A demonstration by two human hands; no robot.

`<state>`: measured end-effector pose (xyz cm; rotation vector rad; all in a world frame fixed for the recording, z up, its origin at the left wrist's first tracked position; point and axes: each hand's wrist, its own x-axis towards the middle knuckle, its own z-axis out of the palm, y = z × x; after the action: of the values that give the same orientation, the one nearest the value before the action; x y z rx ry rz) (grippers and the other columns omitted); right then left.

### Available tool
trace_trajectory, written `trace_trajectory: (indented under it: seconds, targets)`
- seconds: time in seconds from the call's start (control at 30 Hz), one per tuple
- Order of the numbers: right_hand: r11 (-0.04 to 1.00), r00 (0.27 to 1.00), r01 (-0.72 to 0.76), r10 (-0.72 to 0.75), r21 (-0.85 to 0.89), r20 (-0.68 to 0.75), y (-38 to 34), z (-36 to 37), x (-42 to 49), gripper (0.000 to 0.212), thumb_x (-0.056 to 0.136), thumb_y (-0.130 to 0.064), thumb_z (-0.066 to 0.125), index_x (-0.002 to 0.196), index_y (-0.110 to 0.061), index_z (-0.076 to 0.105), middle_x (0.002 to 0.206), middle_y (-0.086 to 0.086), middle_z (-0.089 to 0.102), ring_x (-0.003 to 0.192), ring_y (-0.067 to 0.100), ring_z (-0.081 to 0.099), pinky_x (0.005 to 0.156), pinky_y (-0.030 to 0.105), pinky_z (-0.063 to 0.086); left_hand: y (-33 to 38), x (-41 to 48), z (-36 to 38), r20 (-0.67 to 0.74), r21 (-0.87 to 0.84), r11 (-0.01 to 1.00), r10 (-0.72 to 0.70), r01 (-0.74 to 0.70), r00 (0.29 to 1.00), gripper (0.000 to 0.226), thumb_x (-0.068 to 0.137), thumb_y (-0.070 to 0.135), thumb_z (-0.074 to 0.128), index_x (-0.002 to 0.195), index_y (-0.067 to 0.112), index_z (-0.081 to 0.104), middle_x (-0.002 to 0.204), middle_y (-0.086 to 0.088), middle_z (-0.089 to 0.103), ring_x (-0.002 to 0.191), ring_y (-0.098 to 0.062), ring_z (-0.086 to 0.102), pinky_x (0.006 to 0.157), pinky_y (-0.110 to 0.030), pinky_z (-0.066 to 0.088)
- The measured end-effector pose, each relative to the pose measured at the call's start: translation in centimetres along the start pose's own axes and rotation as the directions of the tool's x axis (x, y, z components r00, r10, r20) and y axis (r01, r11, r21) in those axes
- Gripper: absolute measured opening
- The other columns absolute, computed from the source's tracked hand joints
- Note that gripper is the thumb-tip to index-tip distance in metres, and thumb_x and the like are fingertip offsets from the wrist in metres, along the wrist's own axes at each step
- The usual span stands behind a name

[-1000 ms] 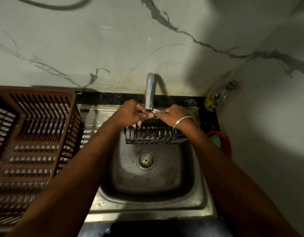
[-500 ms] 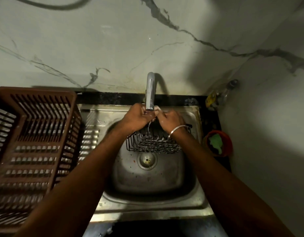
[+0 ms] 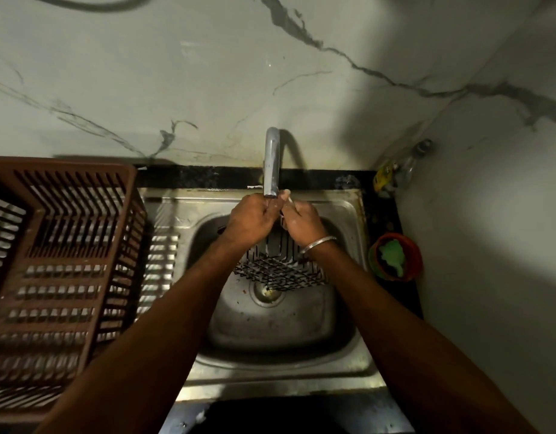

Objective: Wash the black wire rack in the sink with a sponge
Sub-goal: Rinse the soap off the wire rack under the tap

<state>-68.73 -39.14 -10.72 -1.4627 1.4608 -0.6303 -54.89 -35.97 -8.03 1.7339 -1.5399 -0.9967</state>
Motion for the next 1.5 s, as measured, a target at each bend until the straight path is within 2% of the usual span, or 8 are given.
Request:
trace_trajectory:
  seconds: [0.1,0.23,0.43,0.67,0.9,1.07,1.27,1.5]
  targets:
    - [0.998,0.990,-0.055,0.057,0.017,-0.131,-0.7,0.1,0.0,0.053,0.106,-0.044,0.055,0.061,-0.021,0.072,0.061,-0.003,0.068,0.069,0.019,0.070,0.069,0.033,0.052,0.4,0.3,-0.3,0.068,-0.117,0.993,-0.002,0.010,0.998,0.049,0.111,0.051,0.049,0.077,0.022,0.068,0.061,0.006,0.063,0.054,-0.001,0.060,0.056,-0.018,0.044]
    - [0.987,0.986,-0.162,0.163,0.013,-0.024,-1.7,-0.4,0.3,0.061,0.098,-0.066,0.055,0.078,-0.013,0.078,0.071,0.007,0.071,0.075,0.026,0.069,0.073,0.036,0.053,-0.6,0.5,-1.2,0.133,0.031,0.996,0.080,-0.084,0.988,0.051,0.110,0.056,0.041,0.068,0.033,0.060,0.067,0.012,0.062,0.070,-0.015,0.065,0.066,-0.028,0.043]
    - [0.975,0.984,-0.178,0.178,0.134,0.007,-2.2,-1.2,0.1,0.050,0.097,-0.054,0.065,0.064,-0.017,0.067,0.055,-0.002,0.058,0.054,0.015,0.054,0.061,0.028,0.041,-0.5,0.7,-1.1,0.143,0.033,0.995,0.088,-0.093,0.986,0.058,0.104,0.069,0.042,0.067,0.028,0.061,0.061,0.007,0.059,0.059,-0.014,0.060,0.062,-0.032,0.044]
    - [0.990,0.966,-0.032,-0.004,0.137,0.259,-1.3,-2.5,0.4,0.031,0.101,-0.038,0.066,0.088,-0.011,0.073,0.064,-0.004,0.059,0.060,0.010,0.052,0.062,0.030,0.043,-2.3,0.7,-2.8,0.346,-0.104,0.994,0.066,-0.031,0.936,0.032,0.112,0.033,0.055,0.084,0.023,0.067,0.061,0.017,0.059,0.057,0.002,0.050,0.064,-0.024,0.043]
    - [0.998,0.997,0.018,-0.013,-0.056,0.081,-1.9,-1.4,2.2,0.036,0.095,-0.028,0.076,0.061,-0.016,0.068,0.057,-0.001,0.061,0.054,0.013,0.053,0.058,0.030,0.042,-1.5,0.9,-3.5,0.261,0.012,0.998,-0.070,0.069,0.963,0.028,0.109,0.027,0.061,0.086,0.015,0.073,0.078,-0.016,0.069,0.071,-0.019,0.060,0.073,-0.034,0.051]
    - [0.999,0.983,0.014,-0.021,0.037,0.180,-2.5,-0.7,2.3,0.006,0.097,-0.024,0.072,0.092,-0.026,0.074,0.090,0.012,0.077,0.074,0.018,0.068,0.066,0.037,0.054,-1.1,1.4,-4.4,0.200,0.097,0.987,-0.146,0.129,0.969,0.036,0.111,0.032,0.056,0.079,0.020,0.067,0.071,-0.001,0.063,0.067,-0.016,0.057,0.069,-0.033,0.045]
    - [0.986,0.977,-0.145,0.155,-0.076,0.145,-3.2,1.5,1.4,0.028,0.106,-0.040,0.053,0.126,-0.022,0.059,0.102,0.000,0.064,0.091,0.021,0.063,0.080,0.038,0.052,-1.5,1.0,-4.6,0.106,-0.016,0.980,-0.197,0.200,0.975,0.034,0.109,0.032,0.061,0.080,0.018,0.074,0.069,0.001,0.067,0.064,-0.017,0.058,0.066,-0.033,0.044]
    - [0.946,0.994,-0.031,0.064,-0.323,0.092,-3.4,2.2,0.7,0.051,0.107,-0.042,0.047,0.147,-0.010,0.051,0.133,0.019,0.065,0.119,0.036,0.064,0.098,0.042,0.051,-1.7,0.9,-4.2,0.010,0.048,0.958,-0.285,0.284,0.958,0.024,0.104,0.036,0.066,0.088,0.026,0.080,0.084,0.001,0.079,0.085,-0.019,0.074,0.088,-0.041,0.061]
